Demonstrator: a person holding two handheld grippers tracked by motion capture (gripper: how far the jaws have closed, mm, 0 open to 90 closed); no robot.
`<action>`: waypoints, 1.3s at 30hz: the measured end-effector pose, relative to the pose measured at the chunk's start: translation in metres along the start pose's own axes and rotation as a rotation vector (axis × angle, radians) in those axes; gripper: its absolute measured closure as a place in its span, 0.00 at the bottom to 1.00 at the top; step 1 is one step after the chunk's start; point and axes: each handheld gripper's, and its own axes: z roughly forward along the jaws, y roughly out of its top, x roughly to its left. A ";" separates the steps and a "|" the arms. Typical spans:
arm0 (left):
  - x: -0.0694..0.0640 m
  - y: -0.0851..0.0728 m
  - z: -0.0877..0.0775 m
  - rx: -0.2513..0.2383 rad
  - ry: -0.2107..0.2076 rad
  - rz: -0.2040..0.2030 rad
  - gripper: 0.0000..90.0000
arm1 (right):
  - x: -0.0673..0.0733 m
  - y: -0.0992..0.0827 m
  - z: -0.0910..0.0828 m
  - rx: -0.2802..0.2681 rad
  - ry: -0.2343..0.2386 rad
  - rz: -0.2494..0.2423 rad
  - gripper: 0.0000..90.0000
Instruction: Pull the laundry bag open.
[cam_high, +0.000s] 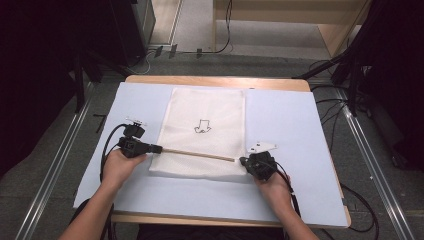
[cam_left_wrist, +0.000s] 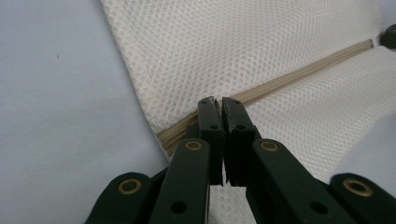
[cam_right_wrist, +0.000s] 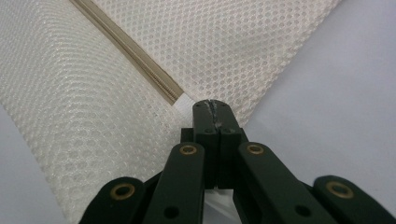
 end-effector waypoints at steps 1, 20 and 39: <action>0.002 0.000 -0.001 0.004 -0.011 -0.011 0.99 | 0.000 0.000 0.000 0.000 0.001 0.000 1.00; 0.025 -0.008 -0.009 -0.027 -0.032 -0.070 0.98 | -0.004 0.000 0.000 -0.001 0.025 0.009 1.00; 0.021 -0.008 -0.015 -0.121 -0.083 0.028 0.73 | -0.010 0.006 -0.007 -0.018 0.104 0.042 0.85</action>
